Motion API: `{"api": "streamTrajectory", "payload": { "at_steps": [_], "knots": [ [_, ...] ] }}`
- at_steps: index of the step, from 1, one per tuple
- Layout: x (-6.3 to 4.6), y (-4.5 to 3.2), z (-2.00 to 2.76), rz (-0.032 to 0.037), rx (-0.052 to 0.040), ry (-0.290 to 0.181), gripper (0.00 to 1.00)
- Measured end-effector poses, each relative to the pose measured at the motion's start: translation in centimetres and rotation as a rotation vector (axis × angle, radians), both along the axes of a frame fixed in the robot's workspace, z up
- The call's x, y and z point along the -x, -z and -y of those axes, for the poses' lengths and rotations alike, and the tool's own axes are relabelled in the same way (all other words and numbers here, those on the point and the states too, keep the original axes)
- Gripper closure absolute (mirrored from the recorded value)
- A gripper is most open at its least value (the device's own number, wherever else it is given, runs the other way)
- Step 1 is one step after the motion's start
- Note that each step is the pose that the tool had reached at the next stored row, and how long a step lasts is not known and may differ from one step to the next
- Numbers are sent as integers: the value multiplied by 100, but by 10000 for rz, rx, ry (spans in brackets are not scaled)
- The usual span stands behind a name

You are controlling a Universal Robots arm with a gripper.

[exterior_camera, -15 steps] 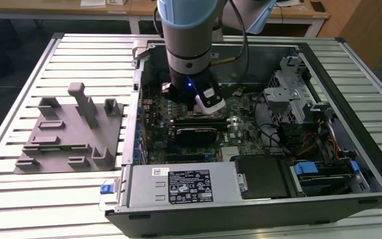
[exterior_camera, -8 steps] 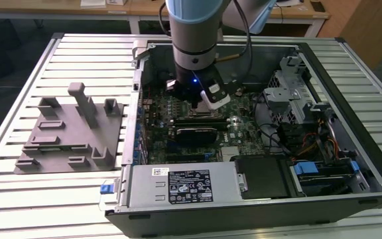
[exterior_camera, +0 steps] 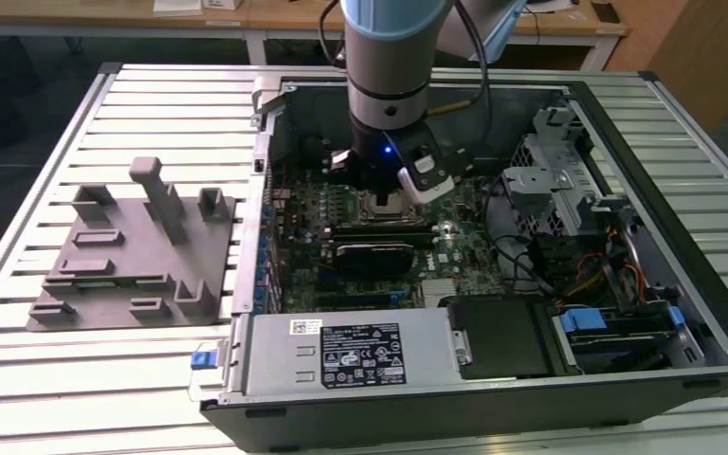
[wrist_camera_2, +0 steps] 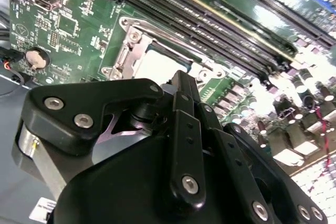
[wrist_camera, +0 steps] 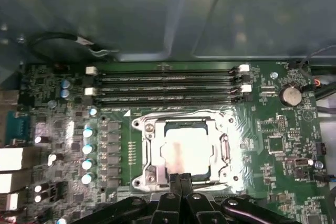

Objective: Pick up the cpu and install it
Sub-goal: 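Install the second cpu locking lever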

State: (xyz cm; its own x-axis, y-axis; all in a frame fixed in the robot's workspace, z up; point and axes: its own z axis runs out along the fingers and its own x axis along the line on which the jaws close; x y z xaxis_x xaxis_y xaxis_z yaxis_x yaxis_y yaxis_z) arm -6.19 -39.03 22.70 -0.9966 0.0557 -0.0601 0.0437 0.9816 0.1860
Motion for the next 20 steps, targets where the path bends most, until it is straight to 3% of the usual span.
{"api": "streamTrajectory", "payload": {
  "at_steps": [12,17,20],
  "knots": [
    [-153,70,-164,-553,295,0,89],
    [-247,78,-219,-632,307,-2,89],
    [-259,79,-226,-646,310,-1,89]
  ]
}}
